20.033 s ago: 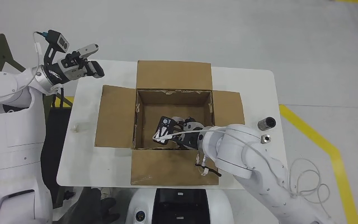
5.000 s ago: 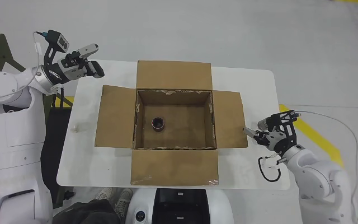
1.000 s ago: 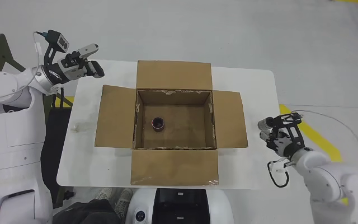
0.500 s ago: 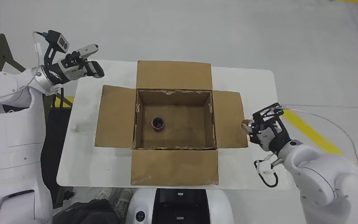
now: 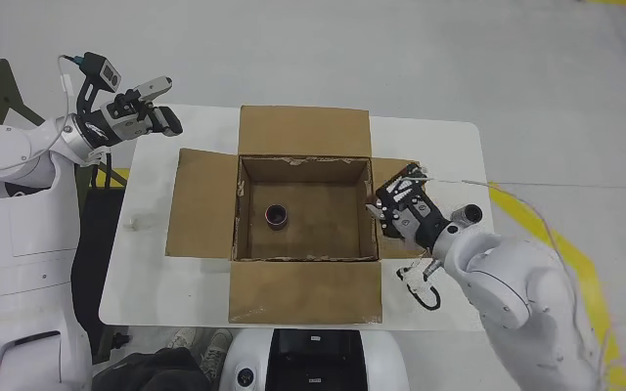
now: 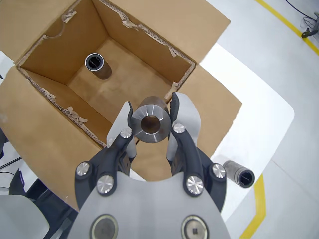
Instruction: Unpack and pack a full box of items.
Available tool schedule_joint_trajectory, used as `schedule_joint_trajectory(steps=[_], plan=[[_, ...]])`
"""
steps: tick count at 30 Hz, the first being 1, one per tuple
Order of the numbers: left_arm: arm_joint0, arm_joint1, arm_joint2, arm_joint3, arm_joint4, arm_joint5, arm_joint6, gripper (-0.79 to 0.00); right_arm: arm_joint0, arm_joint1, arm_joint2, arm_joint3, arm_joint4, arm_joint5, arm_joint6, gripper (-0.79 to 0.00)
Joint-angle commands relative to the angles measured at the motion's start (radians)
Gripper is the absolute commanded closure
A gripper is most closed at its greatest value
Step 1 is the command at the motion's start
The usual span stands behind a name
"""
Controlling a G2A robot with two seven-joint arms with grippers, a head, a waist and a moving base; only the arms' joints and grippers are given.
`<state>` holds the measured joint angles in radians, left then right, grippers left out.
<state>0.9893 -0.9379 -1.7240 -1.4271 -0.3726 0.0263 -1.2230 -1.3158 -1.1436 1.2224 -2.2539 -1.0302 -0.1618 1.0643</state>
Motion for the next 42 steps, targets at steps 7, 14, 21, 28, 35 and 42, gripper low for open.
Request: schedule_joint_trajectory(steps=[7, 14, 21, 28, 35, 42], plan=[[0.0, 0.0, 0.0, 0.0, 0.0, 0.0, 0.0, -0.785, 0.08, -0.008, -0.072, 0.051, 0.035, -0.046, -0.028, 0.0], [0.0, 0.0, 0.0, 0.0, 0.0, 0.0, 0.0, -0.785, 0.08, -0.008, -0.072, 0.051, 0.035, -0.046, -0.028, 0.0], [0.0, 0.0, 0.0, 0.0, 0.0, 0.0, 0.0, -0.785, 0.08, -0.008, -0.072, 0.051, 0.035, -0.046, -0.028, 0.0], [0.0, 0.0, 0.0, 0.0, 0.0, 0.0, 0.0, -0.785, 0.037, -0.003, -0.046, 0.058, 0.032, -0.049, -0.068, 0.0], [0.0, 0.0, 0.0, 0.0, 0.0, 0.0, 0.0, -0.785, 0.099, -0.005, -0.072, 0.123, 0.062, -0.119, -0.072, 0.0], [0.0, 0.0, 0.0, 0.0, 0.0, 0.0, 0.0, -0.785, 0.288, -0.031, -0.214, 0.275, 0.117, -0.16, -0.028, 0.0]])
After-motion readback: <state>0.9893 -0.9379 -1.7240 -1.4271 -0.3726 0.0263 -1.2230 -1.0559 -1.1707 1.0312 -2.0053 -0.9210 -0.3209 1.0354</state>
